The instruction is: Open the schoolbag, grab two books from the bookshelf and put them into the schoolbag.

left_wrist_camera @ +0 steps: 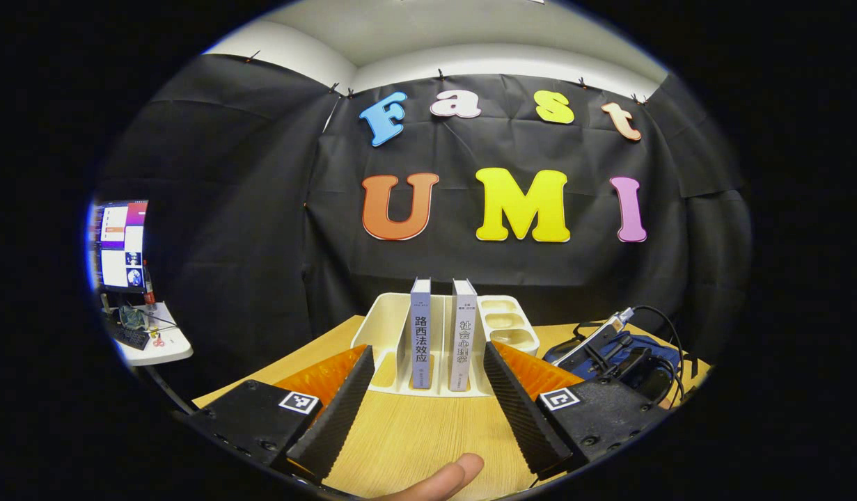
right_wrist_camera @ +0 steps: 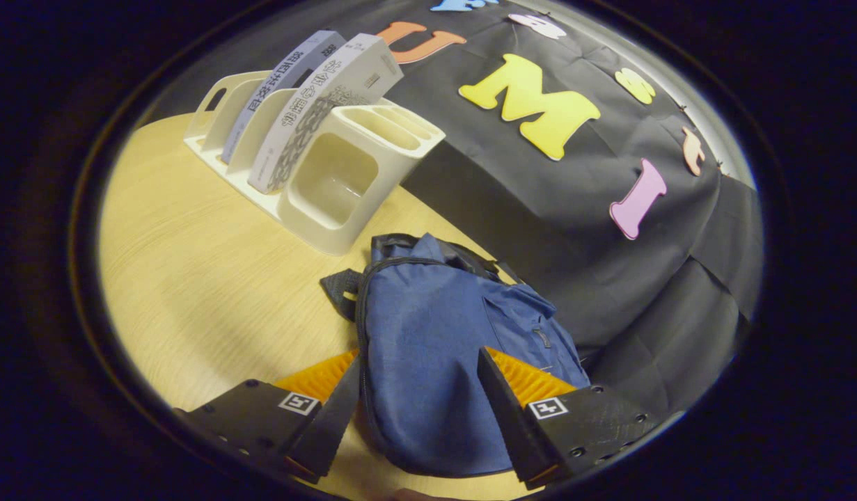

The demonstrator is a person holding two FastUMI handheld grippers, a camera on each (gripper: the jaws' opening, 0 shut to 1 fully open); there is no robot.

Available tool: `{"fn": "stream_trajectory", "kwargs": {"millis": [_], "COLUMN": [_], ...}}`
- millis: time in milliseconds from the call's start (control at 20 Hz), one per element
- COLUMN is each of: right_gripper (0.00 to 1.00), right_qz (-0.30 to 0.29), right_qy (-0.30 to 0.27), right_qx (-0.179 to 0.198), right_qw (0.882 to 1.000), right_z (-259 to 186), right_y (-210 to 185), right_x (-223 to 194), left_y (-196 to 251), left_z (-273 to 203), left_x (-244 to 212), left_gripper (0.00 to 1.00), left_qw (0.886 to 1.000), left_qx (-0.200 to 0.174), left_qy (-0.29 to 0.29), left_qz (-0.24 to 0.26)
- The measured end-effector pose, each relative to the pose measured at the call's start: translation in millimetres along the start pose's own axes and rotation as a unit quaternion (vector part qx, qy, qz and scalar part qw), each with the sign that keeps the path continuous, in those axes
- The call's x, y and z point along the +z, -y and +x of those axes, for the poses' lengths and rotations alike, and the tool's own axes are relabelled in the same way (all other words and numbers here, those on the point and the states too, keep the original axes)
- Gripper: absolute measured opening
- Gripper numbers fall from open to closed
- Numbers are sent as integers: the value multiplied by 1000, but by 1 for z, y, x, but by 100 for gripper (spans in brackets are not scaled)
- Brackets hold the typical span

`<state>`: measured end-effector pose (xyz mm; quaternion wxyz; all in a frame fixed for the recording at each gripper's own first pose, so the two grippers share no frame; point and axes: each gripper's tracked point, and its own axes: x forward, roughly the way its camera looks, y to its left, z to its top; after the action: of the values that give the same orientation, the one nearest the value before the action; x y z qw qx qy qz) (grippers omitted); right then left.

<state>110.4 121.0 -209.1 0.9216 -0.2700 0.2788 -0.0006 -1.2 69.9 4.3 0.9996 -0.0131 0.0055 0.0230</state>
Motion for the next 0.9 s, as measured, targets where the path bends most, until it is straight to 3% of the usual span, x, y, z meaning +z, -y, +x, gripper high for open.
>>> {"fn": "stream_trajectory", "kwargs": {"millis": [250,300,350,550,700,850,900], "right_gripper": [92,99,98,74,48,13,13], "right_qz": [-14,-9,-4,23,26,29,32], "right_qy": [3,12,13,-7,-13,-6,-6], "right_qx": [-34,-40,-50,-48,-44,-25,-23], "right_qw": [999,999,999,999,999,999,999], "right_z": [-23,-25,-25,-11,2,5,8], "right_y": [23,29,36,42,45,48,52], "right_x": [13,19,21,21,20,25,27], "left_y": [11,12,13,16,15,13,13], "left_z": [-1,-3,-2,-2,0,3,5], "left_x": [1,2,1,1,0,-4,-6], "left_gripper": [99,99,99,99,99,99,99], "left_qw": [1000,1000,1000,1000,1000,1000,1000], "left_qx": [-16,-18,-19,-24,-23,-20,-20], "left_qy": [2,4,4,2,4,-3,-4], "left_qz": [3,4,4,1,2,-3,-6]}}
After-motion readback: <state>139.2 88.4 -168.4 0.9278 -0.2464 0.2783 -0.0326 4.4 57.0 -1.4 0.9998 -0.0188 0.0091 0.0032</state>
